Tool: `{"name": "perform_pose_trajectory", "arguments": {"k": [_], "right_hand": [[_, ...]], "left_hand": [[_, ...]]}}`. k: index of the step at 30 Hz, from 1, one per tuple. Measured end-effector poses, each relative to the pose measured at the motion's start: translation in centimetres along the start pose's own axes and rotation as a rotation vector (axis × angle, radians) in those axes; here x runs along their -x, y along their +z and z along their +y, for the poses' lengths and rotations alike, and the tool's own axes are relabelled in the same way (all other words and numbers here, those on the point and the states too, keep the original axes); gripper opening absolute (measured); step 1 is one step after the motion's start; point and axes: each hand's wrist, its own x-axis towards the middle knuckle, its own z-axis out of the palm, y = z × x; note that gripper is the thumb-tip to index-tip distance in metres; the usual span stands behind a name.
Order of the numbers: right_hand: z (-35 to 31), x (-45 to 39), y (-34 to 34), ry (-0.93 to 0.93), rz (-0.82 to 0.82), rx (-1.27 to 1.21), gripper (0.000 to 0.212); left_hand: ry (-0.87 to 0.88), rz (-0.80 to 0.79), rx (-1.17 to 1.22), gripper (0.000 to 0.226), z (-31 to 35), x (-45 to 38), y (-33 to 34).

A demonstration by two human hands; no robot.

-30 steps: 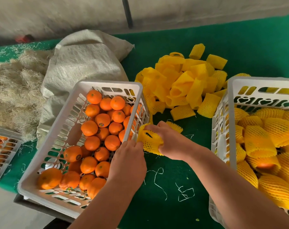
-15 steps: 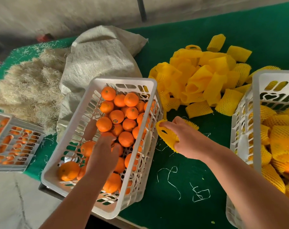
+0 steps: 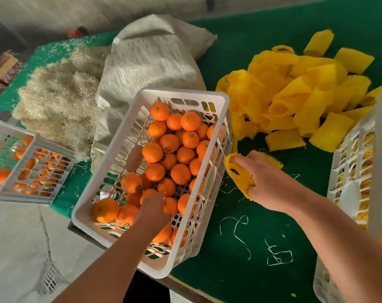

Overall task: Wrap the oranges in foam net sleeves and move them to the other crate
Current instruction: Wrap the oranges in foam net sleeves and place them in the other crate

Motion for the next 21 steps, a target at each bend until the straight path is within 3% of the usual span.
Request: {"name": "perform_pose_trajectory", "arguments": {"k": [4, 8, 13, 21], "right_hand": [[0.1, 0.0, 0.1, 0.001, -0.008, -0.002, 0.082], [0.2, -0.2, 0.2, 0.003, -0.006, -0.006, 0.081], [0.2, -0.2, 0.2, 0.006, -0.013, -0.015, 0.081], [-0.1, 0.0, 0.2, -0.001, -0.006, -0.035, 0.082]], "left_hand": [[-0.055, -0.027, -0.079, 0.043, 1.0, -1.0, 0.0], [-0.076, -0.058, -0.125, 0.061, 1.8, -1.3, 0.2], [-0.051, 0.052, -0.124, 0.051, 1.2, -1.3, 0.5], [-0.048, 0.232, 0.162, 0.065, 1.4, 0.6, -3.0]]}}
